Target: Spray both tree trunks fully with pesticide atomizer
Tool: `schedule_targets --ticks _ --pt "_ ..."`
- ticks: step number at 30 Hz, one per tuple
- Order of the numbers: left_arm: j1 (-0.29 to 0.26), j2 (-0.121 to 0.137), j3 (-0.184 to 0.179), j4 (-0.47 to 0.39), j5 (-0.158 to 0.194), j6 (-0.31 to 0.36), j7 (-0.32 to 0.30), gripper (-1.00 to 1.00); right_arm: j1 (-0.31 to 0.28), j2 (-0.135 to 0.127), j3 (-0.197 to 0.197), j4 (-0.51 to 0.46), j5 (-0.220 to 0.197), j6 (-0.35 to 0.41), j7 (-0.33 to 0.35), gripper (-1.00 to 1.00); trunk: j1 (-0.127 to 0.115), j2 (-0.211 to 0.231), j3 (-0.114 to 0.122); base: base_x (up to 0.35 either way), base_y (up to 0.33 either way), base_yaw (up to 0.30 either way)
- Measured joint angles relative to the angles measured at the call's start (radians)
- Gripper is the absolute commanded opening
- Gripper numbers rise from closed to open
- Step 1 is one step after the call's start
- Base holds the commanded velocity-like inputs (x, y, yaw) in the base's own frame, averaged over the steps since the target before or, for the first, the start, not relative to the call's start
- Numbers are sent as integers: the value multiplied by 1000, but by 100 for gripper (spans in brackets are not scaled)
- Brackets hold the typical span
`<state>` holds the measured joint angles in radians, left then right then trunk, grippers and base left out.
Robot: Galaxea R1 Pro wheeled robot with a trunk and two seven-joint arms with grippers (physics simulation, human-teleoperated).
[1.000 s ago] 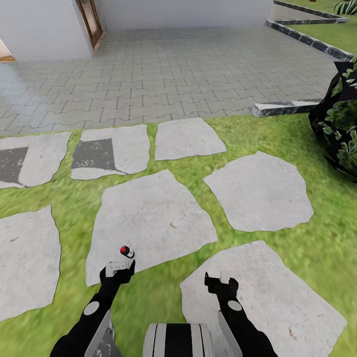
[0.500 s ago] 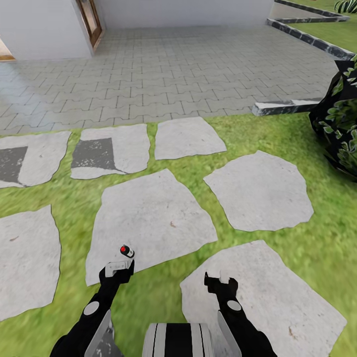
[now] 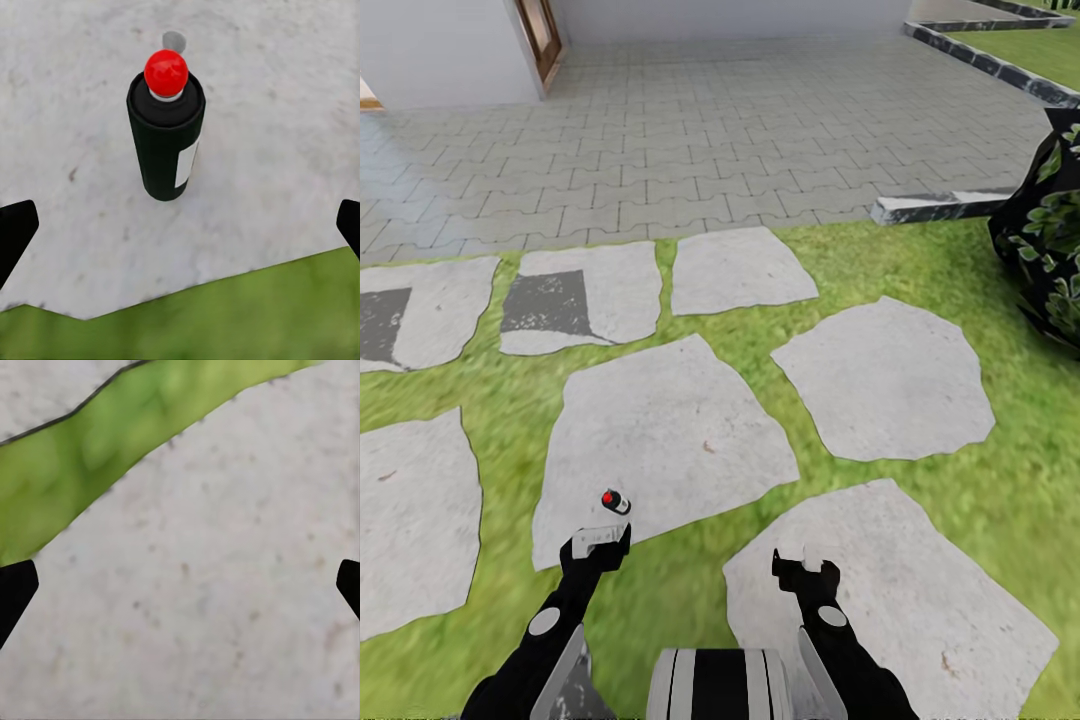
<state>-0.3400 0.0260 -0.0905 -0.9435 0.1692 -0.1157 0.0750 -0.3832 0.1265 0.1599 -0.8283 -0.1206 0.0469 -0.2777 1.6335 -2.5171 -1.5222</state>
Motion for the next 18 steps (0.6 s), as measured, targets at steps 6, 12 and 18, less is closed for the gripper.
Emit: schedule_targets --ticks 6,12,18 --pt "0 0 0 -2 0 0 1 100 0 0 0 0 0 0 0 100 0 0 -10 0 0 0" --pt "0 0 0 -2 0 0 1 100 0 0 0 0 0 0 0 100 0 0 -19 0 0 0" --pt "0 0 0 -1 0 0 1 100 0 0 1 0 0 0 0 100 0 0 -29 34 0 0"
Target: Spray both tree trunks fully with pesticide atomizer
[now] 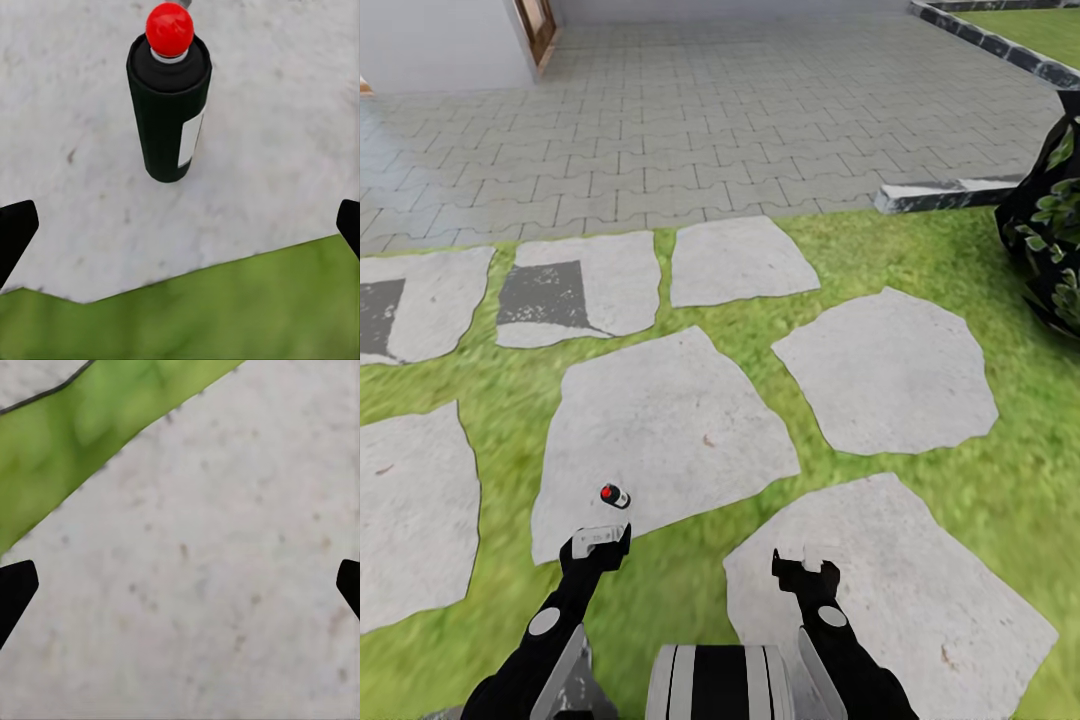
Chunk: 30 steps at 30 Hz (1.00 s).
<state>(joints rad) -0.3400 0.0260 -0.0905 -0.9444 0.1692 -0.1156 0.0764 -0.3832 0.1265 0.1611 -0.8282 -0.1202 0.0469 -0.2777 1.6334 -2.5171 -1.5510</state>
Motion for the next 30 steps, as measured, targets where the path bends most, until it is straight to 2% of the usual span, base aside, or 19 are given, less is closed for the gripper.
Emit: schedule_targets --ticks 8,22,24,27,30 --pt "0 0 0 3 -1 1 0 100 0 0 0 0 0 0 0 100 0 0 -12 238 0 0" --pt "0 0 2 2 1 0 1 100 0 0 0 0 1 0 0 100 0 0 -16 30 0 0" --pt "0 0 3 2 1 0 8 100 0 0 0 0 1 0 0 100 0 0 -16 1 0 0" --pt "0 0 2 3 3 0 51 100 0 0 0 0 1 0 0 100 0 0 -16 0 0 0" --pt "0 0 2 2 5 0 60 100 0 0 0 0 1 0 0 100 0 0 -16 0 0 0"
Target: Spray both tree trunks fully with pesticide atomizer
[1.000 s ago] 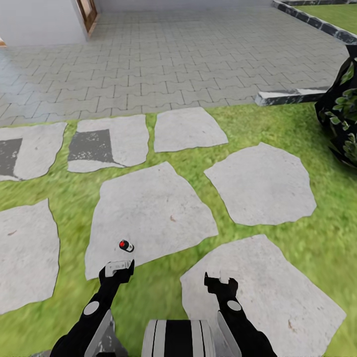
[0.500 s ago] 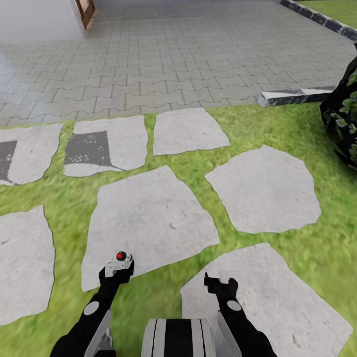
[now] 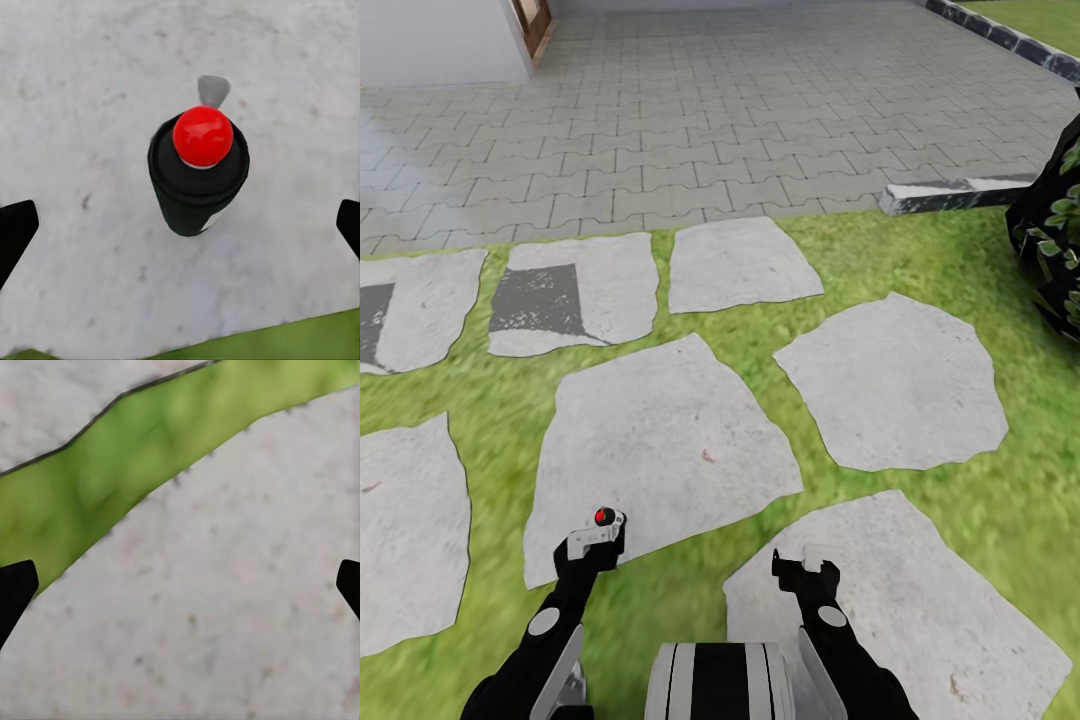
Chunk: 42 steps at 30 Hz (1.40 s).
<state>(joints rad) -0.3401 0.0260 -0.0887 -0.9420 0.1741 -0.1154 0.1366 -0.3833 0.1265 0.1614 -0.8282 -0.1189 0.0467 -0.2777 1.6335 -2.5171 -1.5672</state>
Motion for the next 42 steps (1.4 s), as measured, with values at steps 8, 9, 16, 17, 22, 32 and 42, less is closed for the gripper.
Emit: schedule_targets --ticks 8,9,16,17,22,32,42 --pt "0 1 0 0 1 0 4 100 0 0 0 0 0 0 0 100 0 0 0 12 0 0" --pt "0 1 0 0 1 0 4 100 0 0 0 0 0 0 0 100 0 0 0 103 0 0" --pt "0 1 -1 0 0 0 2 100 0 0 0 0 0 0 0 100 0 0 0 119 0 0" --pt "0 1 -2 1 0 0 1 100 0 0 0 0 0 0 0 100 0 0 0 34 0 0" --pt "0 1 -3 1 -3 1 0 100 0 0 0 -1 0 0 0 100 0 0 0 13 0 0" --pt "0 1 -9 2 -6 1 -1 100 0 0 0 0 0 0 0 100 0 0 0 2 0 0" --pt "0 1 -9 3 -7 1 -1 100 0 -1 0 -1 -2 -1 0 100 0 0 0 0 0 0"
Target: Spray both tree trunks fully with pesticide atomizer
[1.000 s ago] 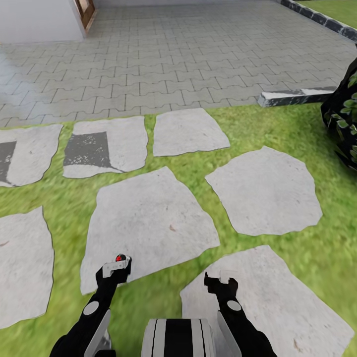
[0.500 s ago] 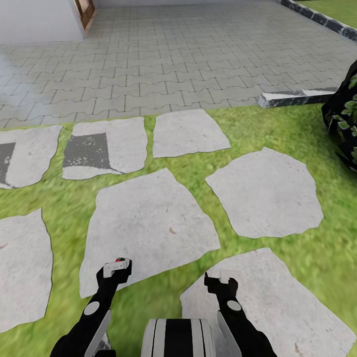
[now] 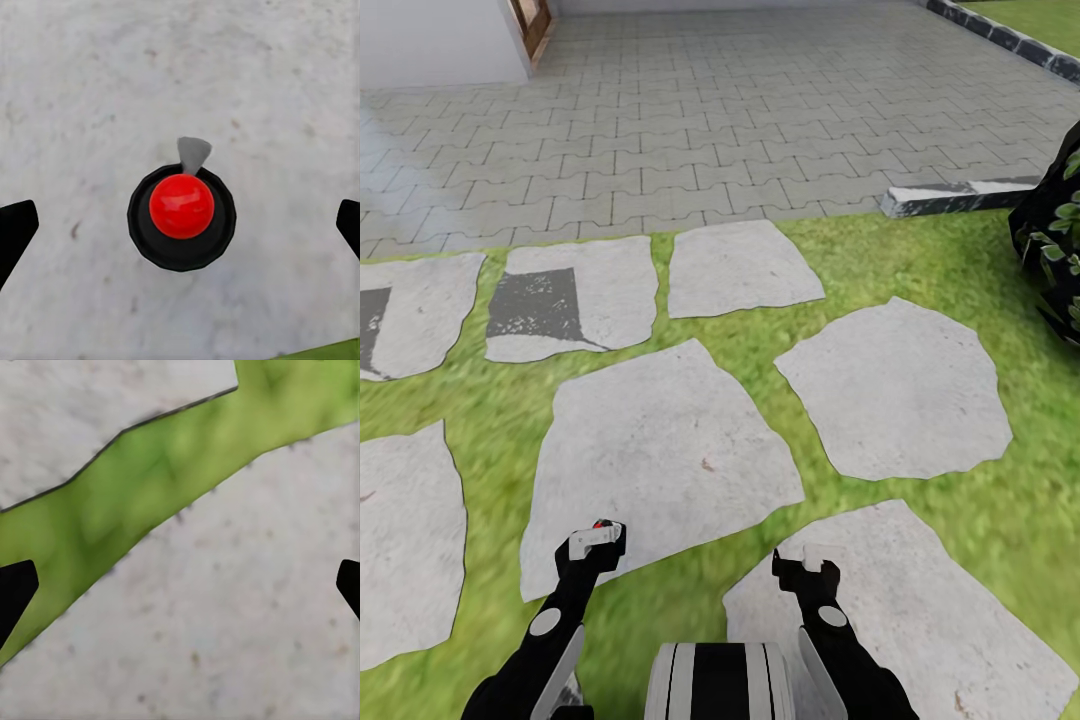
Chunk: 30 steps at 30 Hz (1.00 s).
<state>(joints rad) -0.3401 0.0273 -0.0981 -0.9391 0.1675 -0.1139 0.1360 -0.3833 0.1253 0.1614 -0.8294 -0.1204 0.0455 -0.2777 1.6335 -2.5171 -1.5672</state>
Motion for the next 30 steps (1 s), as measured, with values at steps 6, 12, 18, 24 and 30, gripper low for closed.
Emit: schedule_targets --ticks 6,12,18,24,30 --pt "0 -1 0 0 0 0 0 100 0 0 0 1 0 0 0 100 0 0 0 0 0 0" --pt "0 -1 0 0 0 0 0 100 0 0 0 1 0 1 0 100 0 0 0 0 0 0" --pt "0 -1 0 0 1 0 1 100 0 -2 -1 1 0 0 0 100 0 0 0 0 0 0" --pt "0 0 1 0 2 0 1 100 0 -2 -1 1 0 0 0 100 0 0 0 0 0 0" --pt "0 1 1 0 3 0 2 100 0 -2 0 0 0 0 1 100 0 0 0 0 0 0"
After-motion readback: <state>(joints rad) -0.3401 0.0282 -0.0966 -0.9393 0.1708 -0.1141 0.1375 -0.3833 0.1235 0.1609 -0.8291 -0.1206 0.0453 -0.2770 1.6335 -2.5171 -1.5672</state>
